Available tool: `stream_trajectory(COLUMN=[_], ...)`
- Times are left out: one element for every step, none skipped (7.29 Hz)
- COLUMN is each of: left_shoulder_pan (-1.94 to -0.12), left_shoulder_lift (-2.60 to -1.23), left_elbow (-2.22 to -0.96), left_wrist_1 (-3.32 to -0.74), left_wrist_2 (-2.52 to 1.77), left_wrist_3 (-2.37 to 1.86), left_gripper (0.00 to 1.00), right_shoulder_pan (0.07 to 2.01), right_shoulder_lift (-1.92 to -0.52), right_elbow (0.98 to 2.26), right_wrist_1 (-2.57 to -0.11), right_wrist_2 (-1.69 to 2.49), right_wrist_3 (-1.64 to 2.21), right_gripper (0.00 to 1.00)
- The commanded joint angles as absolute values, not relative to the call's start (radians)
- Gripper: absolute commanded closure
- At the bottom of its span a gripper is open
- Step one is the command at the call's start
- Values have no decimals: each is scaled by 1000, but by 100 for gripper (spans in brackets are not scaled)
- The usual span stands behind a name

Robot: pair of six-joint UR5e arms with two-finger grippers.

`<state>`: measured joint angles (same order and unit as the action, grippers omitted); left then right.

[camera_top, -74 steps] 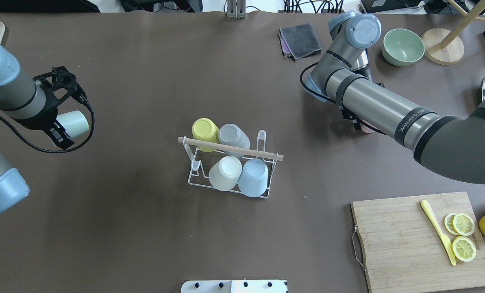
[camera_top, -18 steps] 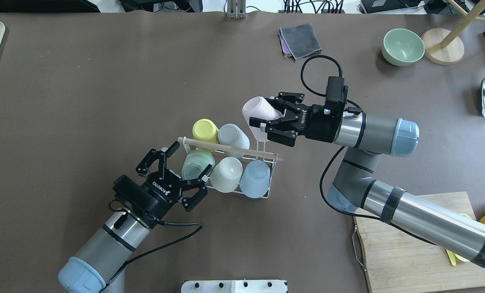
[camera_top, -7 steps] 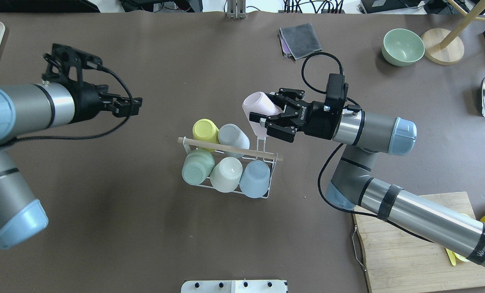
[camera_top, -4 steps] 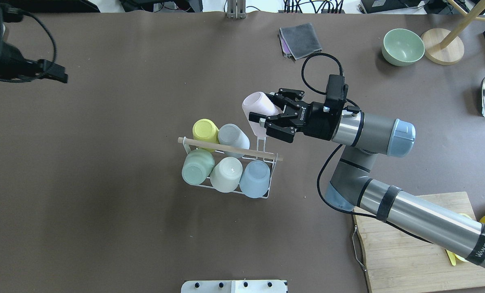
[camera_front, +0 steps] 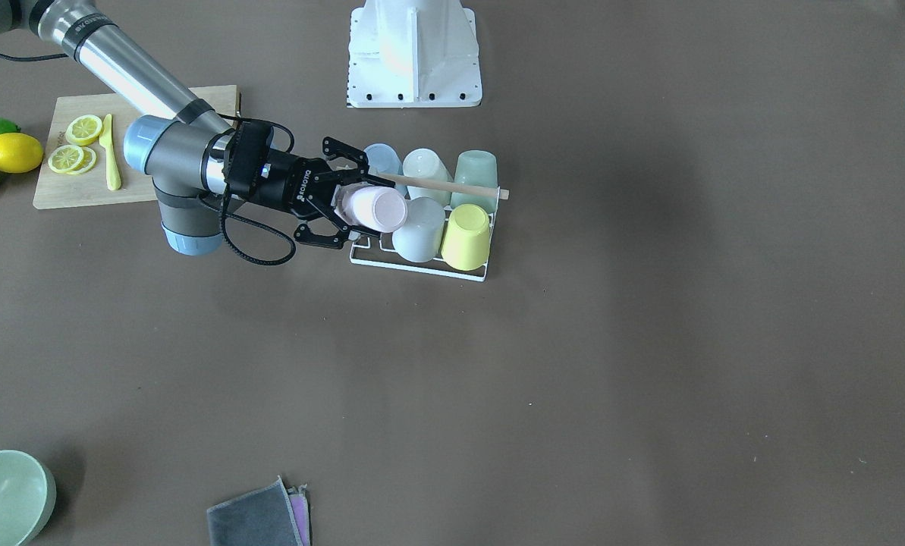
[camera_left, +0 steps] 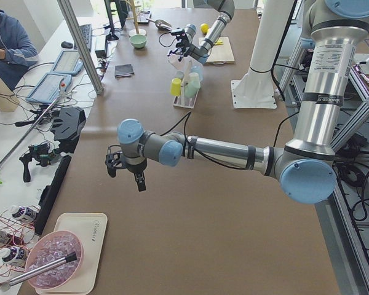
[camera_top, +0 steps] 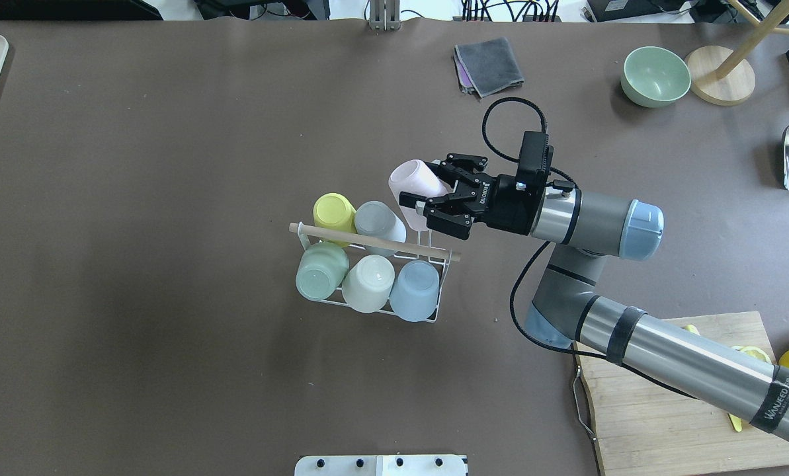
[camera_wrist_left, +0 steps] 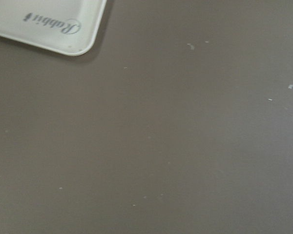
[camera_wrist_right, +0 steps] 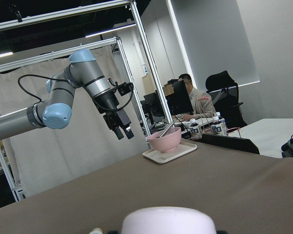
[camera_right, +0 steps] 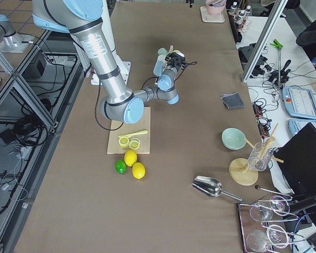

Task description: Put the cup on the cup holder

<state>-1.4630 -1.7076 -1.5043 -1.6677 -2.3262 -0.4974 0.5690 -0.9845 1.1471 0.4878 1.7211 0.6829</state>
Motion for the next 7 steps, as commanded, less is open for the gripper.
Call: stream_trajectory(left_shoulder_pan=[-1610,-1647,-1672,-1704,-1709,-1707,-1709], left_shoulder_lift=[-1713,-1701,-1700,-1700,-1697,-1695,-1690], left_elbow=[-1445,-1445,-1443,-1433,-1431,-1434,-1454], left_wrist_1=[-1467,-1441,-1386,-1352,-1354,-1361,-1362], left_wrist_2=[-2327,-2326,-2298,-2271,-2272,-2278,-2299], left_wrist_3=[-113,-104,-21,146,257,274,272], left_gripper=[2,2,2,2,2,2,2], right_shoulder_pan=[552,551,551,549,549,549,551], right_shoulder_lift=[-985,-985,-985,-985,-986,-986,-989], right_elbow=[1144,1144,1144,1144,1144,1144,1144], right_wrist_1=[494,506,514,514,514,512,514], right_wrist_2=[1721,1721,1723,1723,1721,1718,1717], right_wrist_3=[681,681,683,681,681,681,681], right_gripper=[100,100,100,100,100,100,100])
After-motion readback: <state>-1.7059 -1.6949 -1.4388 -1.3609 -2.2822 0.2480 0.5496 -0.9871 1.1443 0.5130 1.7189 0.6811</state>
